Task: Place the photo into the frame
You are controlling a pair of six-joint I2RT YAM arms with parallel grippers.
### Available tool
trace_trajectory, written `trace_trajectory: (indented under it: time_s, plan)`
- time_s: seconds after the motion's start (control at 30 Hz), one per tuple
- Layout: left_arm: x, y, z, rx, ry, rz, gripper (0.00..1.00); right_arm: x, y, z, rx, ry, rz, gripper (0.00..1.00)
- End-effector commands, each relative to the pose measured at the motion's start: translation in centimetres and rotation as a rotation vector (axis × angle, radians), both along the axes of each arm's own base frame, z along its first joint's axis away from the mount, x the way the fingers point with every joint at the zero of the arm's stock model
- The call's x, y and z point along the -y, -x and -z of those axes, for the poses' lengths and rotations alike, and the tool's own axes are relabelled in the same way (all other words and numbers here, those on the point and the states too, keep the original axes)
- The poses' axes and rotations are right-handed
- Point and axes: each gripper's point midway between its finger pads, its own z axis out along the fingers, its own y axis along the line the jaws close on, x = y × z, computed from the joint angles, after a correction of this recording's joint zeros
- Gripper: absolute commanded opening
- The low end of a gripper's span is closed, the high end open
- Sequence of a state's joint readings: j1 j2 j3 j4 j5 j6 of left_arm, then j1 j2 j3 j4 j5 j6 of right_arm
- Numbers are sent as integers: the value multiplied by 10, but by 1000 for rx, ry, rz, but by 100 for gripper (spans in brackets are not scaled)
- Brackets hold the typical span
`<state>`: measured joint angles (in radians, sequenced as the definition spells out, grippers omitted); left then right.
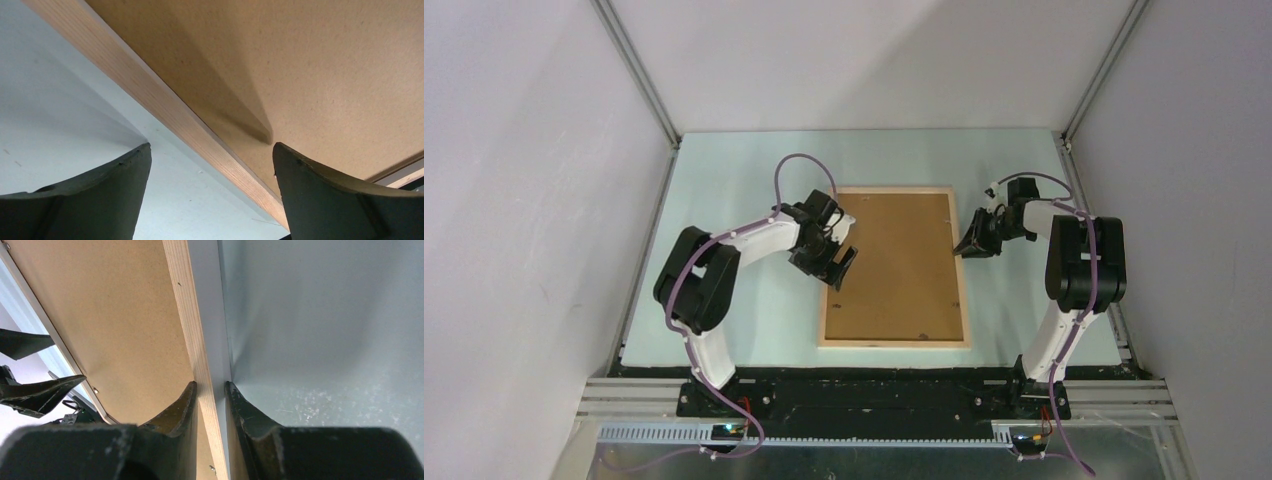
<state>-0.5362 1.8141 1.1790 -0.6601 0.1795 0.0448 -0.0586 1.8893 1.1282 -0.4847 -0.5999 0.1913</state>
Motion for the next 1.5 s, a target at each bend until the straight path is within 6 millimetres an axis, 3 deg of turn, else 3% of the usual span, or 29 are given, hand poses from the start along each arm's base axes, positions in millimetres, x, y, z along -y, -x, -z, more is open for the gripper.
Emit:
trace_trajectory:
  time_s: [0.0, 0.57, 1.07, 1.47]
  plan:
    - [4, 12, -6, 4, 20, 31, 94, 17, -23, -2, 58, 33, 52, 0]
    - [19, 35, 0, -30, 29, 107, 88, 16, -24, -2, 67, 29, 40, 0]
    - [14, 31, 5, 24, -49, 124, 79, 14, -22, -1, 62, 18, 34, 0]
    - [7, 35, 6, 36, -63, 168, 81, 15, -22, 2, 56, 16, 33, 0]
